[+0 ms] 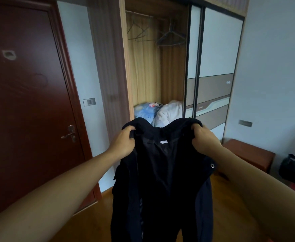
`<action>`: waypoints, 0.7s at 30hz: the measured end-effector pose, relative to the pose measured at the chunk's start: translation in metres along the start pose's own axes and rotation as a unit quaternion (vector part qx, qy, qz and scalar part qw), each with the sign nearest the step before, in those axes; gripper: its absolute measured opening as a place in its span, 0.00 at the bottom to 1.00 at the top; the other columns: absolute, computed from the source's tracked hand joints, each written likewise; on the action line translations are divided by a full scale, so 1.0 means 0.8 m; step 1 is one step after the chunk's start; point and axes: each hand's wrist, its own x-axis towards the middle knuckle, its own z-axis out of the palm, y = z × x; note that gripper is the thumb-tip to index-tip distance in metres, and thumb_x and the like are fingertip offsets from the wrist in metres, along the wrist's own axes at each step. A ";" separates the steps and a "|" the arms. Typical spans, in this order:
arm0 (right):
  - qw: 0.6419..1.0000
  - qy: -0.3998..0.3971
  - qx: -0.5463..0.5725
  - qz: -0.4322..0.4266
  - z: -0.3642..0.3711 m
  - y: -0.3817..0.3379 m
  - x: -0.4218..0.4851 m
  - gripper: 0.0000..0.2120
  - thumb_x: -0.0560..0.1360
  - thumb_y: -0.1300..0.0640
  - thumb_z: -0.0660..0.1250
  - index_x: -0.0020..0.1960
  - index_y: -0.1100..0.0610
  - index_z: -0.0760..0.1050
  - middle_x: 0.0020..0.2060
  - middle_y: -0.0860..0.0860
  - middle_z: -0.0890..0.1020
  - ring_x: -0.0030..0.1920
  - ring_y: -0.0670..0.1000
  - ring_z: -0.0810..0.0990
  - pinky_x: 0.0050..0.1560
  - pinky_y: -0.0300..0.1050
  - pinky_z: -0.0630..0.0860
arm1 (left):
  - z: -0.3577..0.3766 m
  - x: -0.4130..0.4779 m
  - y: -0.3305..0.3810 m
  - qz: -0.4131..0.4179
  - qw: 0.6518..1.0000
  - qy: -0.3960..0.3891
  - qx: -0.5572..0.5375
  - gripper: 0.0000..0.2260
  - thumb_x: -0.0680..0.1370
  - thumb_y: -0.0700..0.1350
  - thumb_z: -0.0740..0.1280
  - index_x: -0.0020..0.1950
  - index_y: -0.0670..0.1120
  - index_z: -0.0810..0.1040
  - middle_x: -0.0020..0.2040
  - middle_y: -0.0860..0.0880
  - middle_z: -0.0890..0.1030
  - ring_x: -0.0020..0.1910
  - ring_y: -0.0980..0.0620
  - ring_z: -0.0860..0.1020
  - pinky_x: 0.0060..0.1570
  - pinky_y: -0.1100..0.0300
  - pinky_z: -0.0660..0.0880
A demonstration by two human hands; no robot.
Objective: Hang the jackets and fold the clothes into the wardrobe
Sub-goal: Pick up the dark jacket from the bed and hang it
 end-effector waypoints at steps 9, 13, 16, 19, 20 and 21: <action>0.999 0.026 -0.002 0.027 0.016 0.022 0.188 0.22 0.77 0.62 0.60 0.71 0.58 0.67 0.65 0.62 0.72 0.59 0.65 0.76 0.58 0.59 0.77 | 0.054 0.219 -0.025 0.029 0.999 -0.009 -0.044 0.19 0.81 0.35 0.58 0.70 0.47 0.73 0.65 0.45 0.77 0.58 0.48 0.78 0.58 0.54 0.76; 0.998 0.060 -0.013 0.034 0.003 0.034 0.273 0.21 0.78 0.63 0.58 0.71 0.59 0.67 0.65 0.62 0.72 0.59 0.66 0.76 0.53 0.55 0.73 | 0.070 0.326 -0.011 0.052 0.998 0.024 -0.039 0.18 0.81 0.37 0.58 0.69 0.47 0.74 0.59 0.44 0.80 0.49 0.46 0.80 0.52 0.47 0.79; 0.996 0.085 -0.019 0.032 -0.008 0.045 0.344 0.19 0.78 0.63 0.58 0.69 0.59 0.68 0.63 0.63 0.73 0.57 0.65 0.76 0.50 0.52 0.71 | 0.082 0.409 -0.004 0.061 0.997 0.036 -0.027 0.18 0.81 0.38 0.57 0.70 0.48 0.73 0.56 0.46 0.80 0.43 0.48 0.80 0.41 0.54 0.77; 0.994 0.101 -0.021 0.033 -0.013 0.058 0.415 0.19 0.78 0.63 0.58 0.69 0.58 0.69 0.63 0.63 0.74 0.58 0.66 0.76 0.54 0.55 0.74 | 0.096 0.494 -0.009 0.057 0.996 0.054 -0.041 0.17 0.81 0.39 0.57 0.67 0.49 0.75 0.54 0.47 0.80 0.42 0.50 0.79 0.38 0.56 0.73; 0.993 0.107 -0.022 0.037 -0.013 0.063 0.439 0.20 0.78 0.63 0.58 0.69 0.58 0.69 0.63 0.63 0.74 0.58 0.66 0.76 0.55 0.55 0.74 | 0.102 0.523 -0.012 0.058 0.995 0.065 -0.043 0.16 0.81 0.39 0.57 0.66 0.49 0.75 0.53 0.47 0.80 0.42 0.50 0.79 0.40 0.55 0.75; 0.992 0.114 -0.021 0.042 -0.012 0.068 0.462 0.20 0.78 0.63 0.57 0.69 0.58 0.69 0.63 0.63 0.74 0.58 0.66 0.76 0.55 0.55 0.74 | 0.107 0.552 -0.014 0.060 0.994 0.079 -0.044 0.16 0.81 0.39 0.56 0.65 0.49 0.76 0.53 0.47 0.81 0.43 0.49 0.79 0.42 0.54 0.76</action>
